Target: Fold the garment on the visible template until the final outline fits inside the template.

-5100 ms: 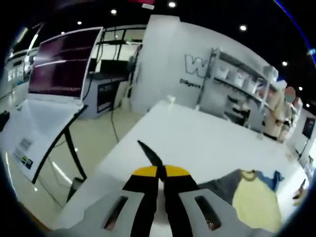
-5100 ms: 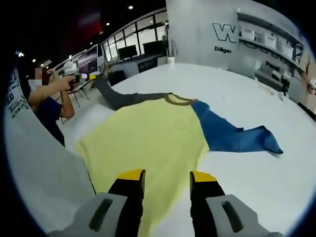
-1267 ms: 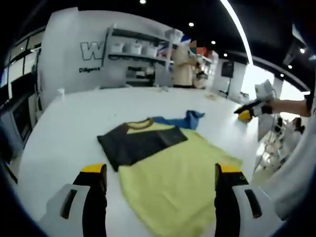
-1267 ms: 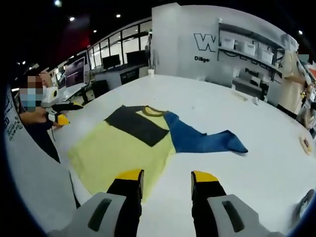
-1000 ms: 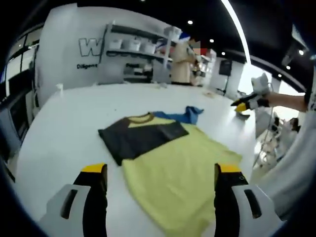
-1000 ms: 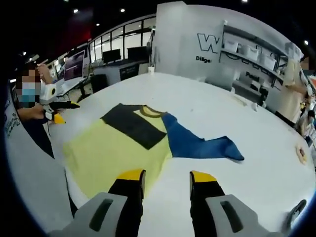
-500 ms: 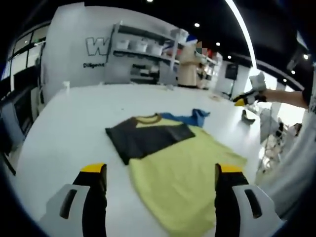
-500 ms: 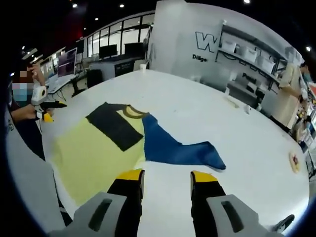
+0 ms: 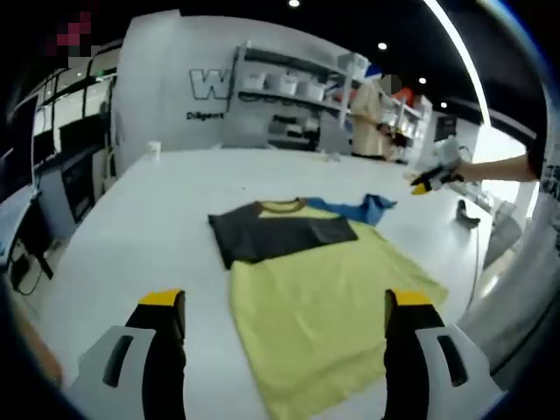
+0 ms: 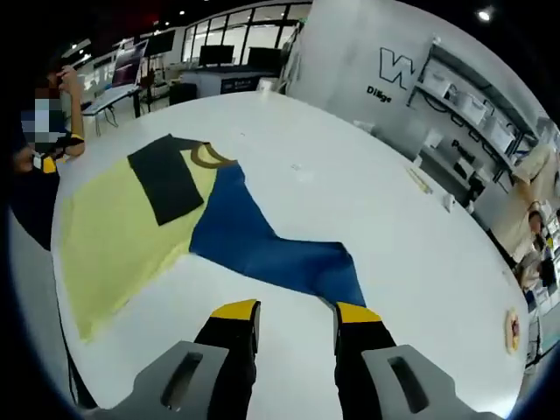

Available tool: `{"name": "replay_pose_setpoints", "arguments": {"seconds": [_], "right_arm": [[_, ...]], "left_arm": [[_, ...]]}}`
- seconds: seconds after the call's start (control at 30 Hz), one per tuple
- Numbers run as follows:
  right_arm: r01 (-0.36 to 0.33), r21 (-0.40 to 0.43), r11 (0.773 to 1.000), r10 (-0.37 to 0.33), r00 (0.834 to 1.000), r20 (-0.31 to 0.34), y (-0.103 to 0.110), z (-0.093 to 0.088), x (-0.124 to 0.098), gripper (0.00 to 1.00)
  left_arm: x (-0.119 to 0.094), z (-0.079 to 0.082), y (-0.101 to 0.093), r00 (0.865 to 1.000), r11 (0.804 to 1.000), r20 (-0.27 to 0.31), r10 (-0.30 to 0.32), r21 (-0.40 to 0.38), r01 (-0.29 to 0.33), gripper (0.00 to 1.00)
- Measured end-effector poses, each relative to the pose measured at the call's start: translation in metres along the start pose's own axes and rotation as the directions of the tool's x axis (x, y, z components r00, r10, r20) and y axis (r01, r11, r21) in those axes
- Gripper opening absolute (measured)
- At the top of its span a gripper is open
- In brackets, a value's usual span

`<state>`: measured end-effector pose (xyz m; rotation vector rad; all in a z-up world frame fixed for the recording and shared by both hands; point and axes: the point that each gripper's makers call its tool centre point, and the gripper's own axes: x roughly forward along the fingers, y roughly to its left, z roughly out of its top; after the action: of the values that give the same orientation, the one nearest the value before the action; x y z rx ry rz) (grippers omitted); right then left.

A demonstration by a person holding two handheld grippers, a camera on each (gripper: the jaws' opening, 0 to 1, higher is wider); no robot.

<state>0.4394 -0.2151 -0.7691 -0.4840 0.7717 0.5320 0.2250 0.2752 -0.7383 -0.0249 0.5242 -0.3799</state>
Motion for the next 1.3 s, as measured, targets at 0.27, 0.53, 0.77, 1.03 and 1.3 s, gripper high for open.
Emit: {"name": "replay_pose_setpoints", "arguments": {"seconds": [0.27,0.53,0.77,1.03,1.3], "right_arm": [[0.006,-0.058,0.998,-0.01,0.998,-0.058,-0.032,-0.015,0.039,0.31],[-0.008,-0.132,0.991,-0.013,0.987,-0.158,-0.05,-0.047,0.072,0.27],[-0.014,-0.242,0.97,-0.026,0.987,-0.159,-0.062,-0.047,0.074,0.24],[-0.012,-0.244,0.97,-0.03,0.985,-0.168,-0.067,-0.047,0.081,0.0],[-0.026,0.159,0.987,0.04,0.996,-0.085,-0.063,-0.031,0.072,0.0]], "left_arm": [[-0.016,-0.012,-0.005,0.996,0.993,-0.007,0.084,-0.08,-0.085,0.89],[-0.029,-0.019,-0.007,0.989,0.985,-0.043,0.142,-0.097,-0.146,0.87],[-0.032,-0.027,-0.01,0.98,0.979,-0.085,0.179,-0.083,-0.186,0.85],[-0.03,-0.029,-0.011,0.977,0.981,-0.114,0.178,-0.059,-0.186,0.84],[-0.032,-0.031,-0.008,0.978,0.979,-0.101,0.184,-0.071,-0.191,0.82]]}}
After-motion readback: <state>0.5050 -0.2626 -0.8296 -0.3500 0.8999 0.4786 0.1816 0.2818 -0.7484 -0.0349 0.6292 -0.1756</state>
